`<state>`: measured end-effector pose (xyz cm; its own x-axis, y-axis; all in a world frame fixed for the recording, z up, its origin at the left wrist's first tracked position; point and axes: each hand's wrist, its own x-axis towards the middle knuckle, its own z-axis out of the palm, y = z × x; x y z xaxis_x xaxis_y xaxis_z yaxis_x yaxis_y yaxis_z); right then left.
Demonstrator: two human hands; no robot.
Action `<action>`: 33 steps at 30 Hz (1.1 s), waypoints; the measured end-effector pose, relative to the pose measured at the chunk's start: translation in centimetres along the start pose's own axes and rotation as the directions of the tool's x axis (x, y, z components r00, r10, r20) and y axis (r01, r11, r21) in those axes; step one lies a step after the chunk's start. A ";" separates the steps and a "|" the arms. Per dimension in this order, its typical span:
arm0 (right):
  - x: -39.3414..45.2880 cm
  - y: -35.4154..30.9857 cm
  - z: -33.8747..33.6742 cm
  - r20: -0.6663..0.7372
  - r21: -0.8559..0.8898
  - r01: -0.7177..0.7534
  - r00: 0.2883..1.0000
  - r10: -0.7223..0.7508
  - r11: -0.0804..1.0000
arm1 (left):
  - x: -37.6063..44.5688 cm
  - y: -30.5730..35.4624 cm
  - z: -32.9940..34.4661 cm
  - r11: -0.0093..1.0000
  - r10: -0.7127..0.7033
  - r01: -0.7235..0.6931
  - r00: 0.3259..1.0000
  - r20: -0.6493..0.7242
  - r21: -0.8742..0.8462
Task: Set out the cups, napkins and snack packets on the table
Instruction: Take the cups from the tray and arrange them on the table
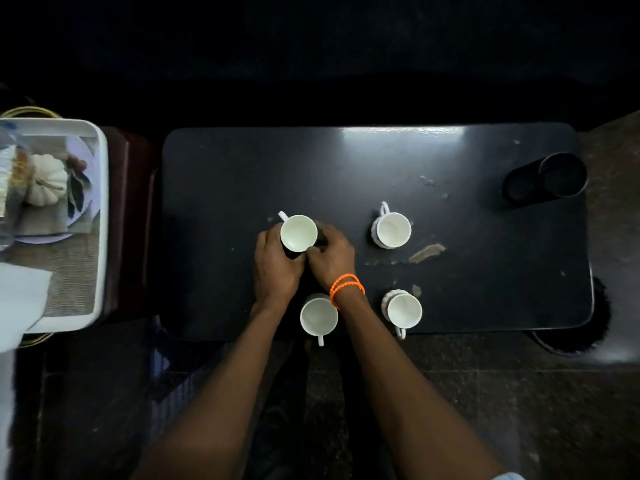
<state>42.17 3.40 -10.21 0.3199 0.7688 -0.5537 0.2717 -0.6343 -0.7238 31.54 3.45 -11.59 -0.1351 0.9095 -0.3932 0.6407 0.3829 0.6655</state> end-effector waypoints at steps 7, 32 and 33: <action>-0.2 0.5 0.0 -0.077 0.158 -0.082 0.992 0.095 0.984 | 2.0 0.5 -0.4 0.989 0.146 -0.147 0.986 0.077 0.003; 2.6 6.9 -9.2 -0.452 -0.217 0.021 0.884 -0.120 0.976 | 1.9 0.9 0.5 0.977 0.208 -0.209 0.978 0.034 0.029; 2.6 6.9 -9.2 -0.461 -0.214 0.024 0.879 -0.122 0.977 | 1.9 0.8 0.5 0.977 0.210 -0.211 0.977 0.032 0.030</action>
<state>53.26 0.24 -12.85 0.6667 0.7157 -0.2081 0.4668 -0.6186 -0.6320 32.19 5.40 -12.09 0.0269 0.9640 -0.2647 0.6768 0.1773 0.7145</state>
